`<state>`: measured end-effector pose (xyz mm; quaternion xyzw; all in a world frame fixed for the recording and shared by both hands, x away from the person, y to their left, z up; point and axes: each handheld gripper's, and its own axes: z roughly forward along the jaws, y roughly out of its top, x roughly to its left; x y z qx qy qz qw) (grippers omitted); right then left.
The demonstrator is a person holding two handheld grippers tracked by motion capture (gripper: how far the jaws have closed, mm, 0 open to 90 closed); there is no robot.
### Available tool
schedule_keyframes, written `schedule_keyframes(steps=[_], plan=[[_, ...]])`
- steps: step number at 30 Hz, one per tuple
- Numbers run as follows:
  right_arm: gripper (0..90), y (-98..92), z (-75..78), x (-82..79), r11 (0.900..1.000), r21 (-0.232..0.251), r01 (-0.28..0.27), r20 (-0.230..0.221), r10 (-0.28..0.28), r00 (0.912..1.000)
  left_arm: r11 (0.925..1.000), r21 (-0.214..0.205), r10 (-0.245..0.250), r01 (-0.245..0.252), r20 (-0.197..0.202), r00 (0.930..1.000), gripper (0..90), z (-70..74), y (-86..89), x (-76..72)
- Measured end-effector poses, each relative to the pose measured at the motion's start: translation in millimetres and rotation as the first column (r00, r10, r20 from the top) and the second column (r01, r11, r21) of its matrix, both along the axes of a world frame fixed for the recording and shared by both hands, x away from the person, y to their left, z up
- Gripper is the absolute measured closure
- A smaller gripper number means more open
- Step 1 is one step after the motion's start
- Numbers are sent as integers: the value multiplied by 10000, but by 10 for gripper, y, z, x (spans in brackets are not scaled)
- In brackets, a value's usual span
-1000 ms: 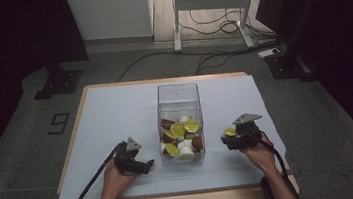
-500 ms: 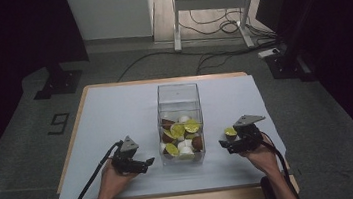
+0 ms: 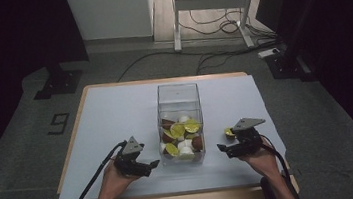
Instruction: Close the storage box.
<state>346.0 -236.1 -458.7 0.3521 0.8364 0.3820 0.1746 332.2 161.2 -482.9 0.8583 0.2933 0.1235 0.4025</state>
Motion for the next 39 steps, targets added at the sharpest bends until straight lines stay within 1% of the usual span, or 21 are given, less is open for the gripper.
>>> schedule_keyframes(steps=[5, 6, 9, 11, 12, 13, 22, 23, 30, 31, 34, 36, 39], plan=[[179, 68, 15, -33, 9997, -77, -222, 63, 222, 9997, 9998, -62, -186, 186, -53, 9998, 145, 21, -22, -14], [181, 104, 13, -49, 9993, -154, -334, 0, 334, 9994, 9997, -34, -260, 260, -44, 9997, 146, 34, -34, -21], [181, 134, 7, -56, 9987, -212, -457, -25, 457, 9990, 9994, -50, -340, 340, -6, 9994, 148, 51, -49, -31], [182, 168, 8, -67, 9977, -212, -649, -52, 648, 9979, 9989, -249, -392, 392, 10, 9992, 157, 69, -61, -42], [182, 168, 8, -67, 9977, -212, -649, -52, 648, 9979, 9989, -249, -392, 392, 10, 9992, 162, 69, -61, -42], [182, 195, 11, -76, 9968, -238, -762, -40, 762, 9971, 9990, -181, -409, 411, 81, 9991, 165, 85, -71, -47], [182, 279, 30, -113, 9937, -205, -1099, -49, 1099, 9939, 9985, -158, -522, 525, 211, 9984, 202, 115, -133, -61], [182, 300, 28, -117, 9928, -168, -1190, -63, 1189, 9929, 9984, -151, -536, 539, 210, 9983, 216, 116, -137, -60], [193, 341, 11, -118, 9912, -128, -1320, -157, 1318, 9912, 9980, -152, -605, 609, 248, 9979, 254, 117, -180, -57], [197, 357, 13, -121, 9910, -74, -1337, -139, 1336, 9909, 9979, -181, -611, 616, 263, 9978, 279, 116, -183, -57], [212, 371, 15, -126, 9896, -57, -1435, -137, 1434, 9896, 9984, -195, -524, 530, 312, 9981, 303, 113, -184, -47], [216, 392, 13, -129, 9891, -38, -1474, -105, 1473, 9890, 9985, -234, -493, 501, 319, 9983, 342, 113, -183, -42], [239, 418, 10, -130, 9881, -13, -1536, -92, 1536, 9881, 9981, -264, -550, 560, 381, 9978, 360, 115, -185, -46]])
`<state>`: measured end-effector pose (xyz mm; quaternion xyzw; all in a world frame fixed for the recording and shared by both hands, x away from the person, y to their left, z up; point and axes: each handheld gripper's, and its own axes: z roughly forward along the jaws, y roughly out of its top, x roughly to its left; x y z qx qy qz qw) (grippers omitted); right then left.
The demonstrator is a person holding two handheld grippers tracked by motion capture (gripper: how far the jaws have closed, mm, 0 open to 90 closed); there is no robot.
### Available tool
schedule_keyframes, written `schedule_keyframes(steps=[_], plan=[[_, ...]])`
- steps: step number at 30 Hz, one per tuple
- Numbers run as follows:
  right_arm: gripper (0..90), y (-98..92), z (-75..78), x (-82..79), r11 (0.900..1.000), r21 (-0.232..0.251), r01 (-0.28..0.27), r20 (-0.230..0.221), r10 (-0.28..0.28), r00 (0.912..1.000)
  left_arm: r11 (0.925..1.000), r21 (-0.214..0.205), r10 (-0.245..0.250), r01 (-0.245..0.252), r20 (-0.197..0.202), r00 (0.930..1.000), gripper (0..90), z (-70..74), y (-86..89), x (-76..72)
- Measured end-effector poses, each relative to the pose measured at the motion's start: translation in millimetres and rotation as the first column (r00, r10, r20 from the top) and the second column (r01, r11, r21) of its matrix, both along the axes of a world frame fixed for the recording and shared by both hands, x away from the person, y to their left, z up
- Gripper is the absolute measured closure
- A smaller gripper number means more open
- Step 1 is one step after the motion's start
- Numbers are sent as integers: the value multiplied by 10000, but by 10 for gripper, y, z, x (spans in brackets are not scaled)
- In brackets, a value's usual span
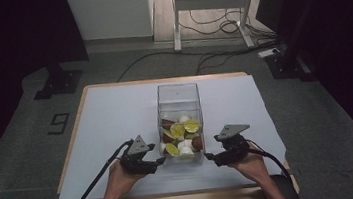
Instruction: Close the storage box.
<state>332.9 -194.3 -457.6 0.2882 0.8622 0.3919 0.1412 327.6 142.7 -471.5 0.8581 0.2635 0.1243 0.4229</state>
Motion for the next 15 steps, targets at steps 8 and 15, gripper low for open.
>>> schedule_keyframes(steps=[8, 15], plan=[[364, 39, 4, -19, 9993, -4, -367, 5, 367, 9993, 9993, -189, -314, 313, -51, 9995, 464, -5, -15, -2], [432, 61, 15, -11, 9990, 125, -421, 38, 420, 9991, 9987, -368, -345, 344, -2, 9994, 525, 2, -26, 7]])
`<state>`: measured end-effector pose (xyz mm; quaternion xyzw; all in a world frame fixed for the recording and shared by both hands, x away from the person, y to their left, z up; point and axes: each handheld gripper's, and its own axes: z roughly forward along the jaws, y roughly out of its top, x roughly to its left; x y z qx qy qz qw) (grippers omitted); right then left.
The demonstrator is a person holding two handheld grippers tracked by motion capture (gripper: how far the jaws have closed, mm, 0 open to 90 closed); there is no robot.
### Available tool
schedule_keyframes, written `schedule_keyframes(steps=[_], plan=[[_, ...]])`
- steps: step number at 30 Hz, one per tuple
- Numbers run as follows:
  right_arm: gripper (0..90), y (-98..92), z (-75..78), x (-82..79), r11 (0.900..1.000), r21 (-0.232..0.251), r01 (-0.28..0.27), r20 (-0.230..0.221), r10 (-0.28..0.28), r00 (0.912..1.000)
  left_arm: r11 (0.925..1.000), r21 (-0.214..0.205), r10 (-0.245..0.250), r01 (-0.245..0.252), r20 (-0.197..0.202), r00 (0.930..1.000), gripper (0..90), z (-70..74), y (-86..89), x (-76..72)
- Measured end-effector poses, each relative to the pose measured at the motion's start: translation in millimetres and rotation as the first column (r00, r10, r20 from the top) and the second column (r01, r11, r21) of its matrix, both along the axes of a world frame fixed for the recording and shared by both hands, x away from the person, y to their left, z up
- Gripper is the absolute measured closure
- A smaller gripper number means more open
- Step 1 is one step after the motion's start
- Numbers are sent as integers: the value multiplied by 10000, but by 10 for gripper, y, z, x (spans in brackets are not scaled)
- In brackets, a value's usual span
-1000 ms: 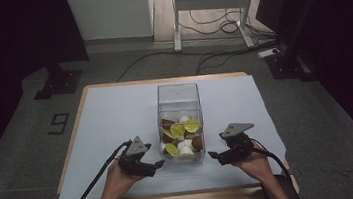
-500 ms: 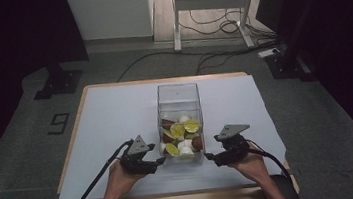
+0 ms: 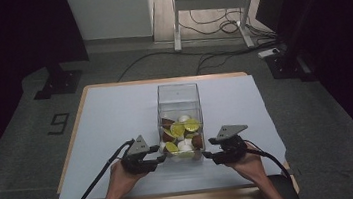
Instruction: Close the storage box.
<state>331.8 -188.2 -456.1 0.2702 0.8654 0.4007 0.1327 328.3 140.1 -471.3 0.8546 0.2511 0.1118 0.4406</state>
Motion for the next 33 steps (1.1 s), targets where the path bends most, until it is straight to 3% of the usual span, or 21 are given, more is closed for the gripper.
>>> schedule_keyframes(steps=[24, 33], plan=[[519, 42, -22, 51, 9990, -86, 442, 98, -441, 9990, 9988, -40, 494, -493, 213, 9986, 573, -9, -32, 64], [559, 3, 41, 11, 9977, -55, 668, 71, -668, 9977, 9976, -259, 654, -648, 213, 9976, 578, -22, -43, 92]])
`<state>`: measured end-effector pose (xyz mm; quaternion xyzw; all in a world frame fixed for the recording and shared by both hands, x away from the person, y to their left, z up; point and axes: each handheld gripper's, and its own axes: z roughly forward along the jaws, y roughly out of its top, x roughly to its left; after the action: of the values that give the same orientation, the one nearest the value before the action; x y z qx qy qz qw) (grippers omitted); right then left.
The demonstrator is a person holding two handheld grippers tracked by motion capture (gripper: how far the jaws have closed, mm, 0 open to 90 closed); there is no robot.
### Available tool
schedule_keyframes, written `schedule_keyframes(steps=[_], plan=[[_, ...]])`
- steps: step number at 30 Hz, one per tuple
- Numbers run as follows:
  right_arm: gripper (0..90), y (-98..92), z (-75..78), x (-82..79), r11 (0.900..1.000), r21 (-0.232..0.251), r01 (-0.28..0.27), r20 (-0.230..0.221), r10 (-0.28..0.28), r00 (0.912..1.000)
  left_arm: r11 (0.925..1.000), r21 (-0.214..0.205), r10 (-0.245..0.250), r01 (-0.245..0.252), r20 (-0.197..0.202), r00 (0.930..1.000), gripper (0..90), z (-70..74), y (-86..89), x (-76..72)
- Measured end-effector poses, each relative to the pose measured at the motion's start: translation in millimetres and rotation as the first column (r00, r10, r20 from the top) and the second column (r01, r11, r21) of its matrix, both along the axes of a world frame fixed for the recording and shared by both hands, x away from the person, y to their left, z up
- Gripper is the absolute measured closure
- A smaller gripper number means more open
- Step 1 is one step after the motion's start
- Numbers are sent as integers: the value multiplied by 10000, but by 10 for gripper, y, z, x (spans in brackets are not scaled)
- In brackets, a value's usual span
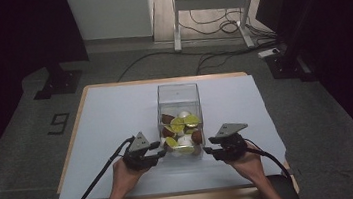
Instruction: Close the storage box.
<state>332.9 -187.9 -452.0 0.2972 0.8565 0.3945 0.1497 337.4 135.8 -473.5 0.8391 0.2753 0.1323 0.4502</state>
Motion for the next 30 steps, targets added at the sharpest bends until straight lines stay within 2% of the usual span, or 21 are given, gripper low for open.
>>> schedule_keyframes(steps=[10, 20, 30], plan=[[646, 2, 78, -70, 9994, 121, -334, -40, 335, 9994, 9984, -216, 535, -531, 186, 9984, 587, -38, -31, 40], [707, 166, 53, -50, 9957, 278, -880, -210, 886, 9958, 9983, -205, 554, -550, 178, 9983, 585, -40, -32, 42], [746, 324, 39, -5, 9925, 306, -1183, -183, 1189, 9927, 9981, -138, 605, -601, 245, 9979, 581, -43, -39, 30]])
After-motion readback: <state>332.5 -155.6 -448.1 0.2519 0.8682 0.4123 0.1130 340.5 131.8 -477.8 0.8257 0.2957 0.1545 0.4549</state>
